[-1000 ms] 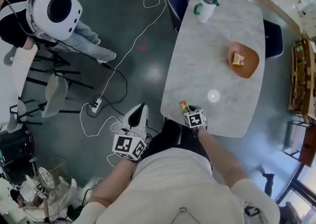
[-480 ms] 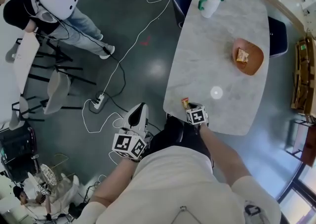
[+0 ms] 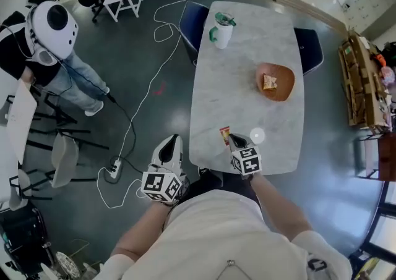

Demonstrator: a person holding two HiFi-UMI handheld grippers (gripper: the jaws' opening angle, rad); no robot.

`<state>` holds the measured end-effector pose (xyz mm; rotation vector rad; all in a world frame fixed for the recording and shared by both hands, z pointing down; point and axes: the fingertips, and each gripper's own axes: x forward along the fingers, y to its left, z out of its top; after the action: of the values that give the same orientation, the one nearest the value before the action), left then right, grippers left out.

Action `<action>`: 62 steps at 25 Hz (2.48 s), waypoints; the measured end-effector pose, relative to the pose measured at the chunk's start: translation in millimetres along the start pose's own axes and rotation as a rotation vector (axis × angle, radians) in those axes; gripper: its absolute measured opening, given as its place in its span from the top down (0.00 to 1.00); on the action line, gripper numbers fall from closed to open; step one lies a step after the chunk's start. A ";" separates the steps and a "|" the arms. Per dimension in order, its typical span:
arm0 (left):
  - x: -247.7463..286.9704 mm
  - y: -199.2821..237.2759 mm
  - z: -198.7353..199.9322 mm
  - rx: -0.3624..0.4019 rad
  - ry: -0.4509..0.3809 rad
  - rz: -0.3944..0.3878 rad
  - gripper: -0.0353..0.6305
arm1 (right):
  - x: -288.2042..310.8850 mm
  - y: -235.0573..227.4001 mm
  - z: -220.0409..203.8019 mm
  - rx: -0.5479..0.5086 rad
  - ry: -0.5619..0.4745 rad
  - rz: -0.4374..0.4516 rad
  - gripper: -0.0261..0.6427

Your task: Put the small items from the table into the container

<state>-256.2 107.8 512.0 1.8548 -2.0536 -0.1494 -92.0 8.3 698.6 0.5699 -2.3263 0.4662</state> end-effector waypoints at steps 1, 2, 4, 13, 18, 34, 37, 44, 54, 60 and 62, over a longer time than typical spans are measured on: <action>9.7 -5.9 7.5 0.020 -0.010 -0.022 0.94 | -16.4 -4.6 25.7 0.009 -0.064 -0.012 0.92; 18.8 -12.9 15.3 0.039 -0.022 -0.046 0.94 | -33.9 -8.9 50.6 0.019 -0.130 -0.021 0.92; 35.6 -30.4 30.0 0.072 -0.047 -0.104 0.94 | -70.4 -16.7 94.6 0.029 -0.258 -0.039 0.92; 89.5 -122.0 46.1 0.141 -0.085 -0.366 0.94 | -187.8 -51.5 151.0 0.076 -0.539 -0.162 0.92; 89.8 -137.5 36.2 0.138 -0.055 -0.415 0.94 | -203.9 -49.2 136.3 0.106 -0.538 -0.202 0.92; 132.3 -187.0 -0.2 0.130 0.030 -0.422 0.94 | -217.0 -121.3 109.7 0.175 -0.478 -0.230 0.92; 145.0 -192.6 -5.2 0.126 0.045 -0.398 0.94 | -210.9 -142.2 105.3 0.190 -0.448 -0.215 0.92; 186.3 -196.5 -10.7 0.117 0.080 -0.317 0.94 | -180.9 -217.2 105.4 0.187 -0.357 -0.195 0.92; 208.4 -170.7 -38.9 0.100 0.143 -0.116 0.94 | -56.5 -330.9 87.4 -0.036 -0.100 -0.089 0.92; 172.6 -143.5 -64.0 0.064 0.198 0.064 0.94 | 31.2 -355.4 54.3 -0.222 0.106 0.012 0.92; 164.4 -136.8 -71.4 0.058 0.208 0.101 0.94 | 53.8 -364.0 45.2 -0.288 0.164 0.016 0.92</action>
<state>-114.6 -58.8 567.0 1.7154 -2.0193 0.1253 35.7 -333.1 766.3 0.3607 -2.1902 0.1722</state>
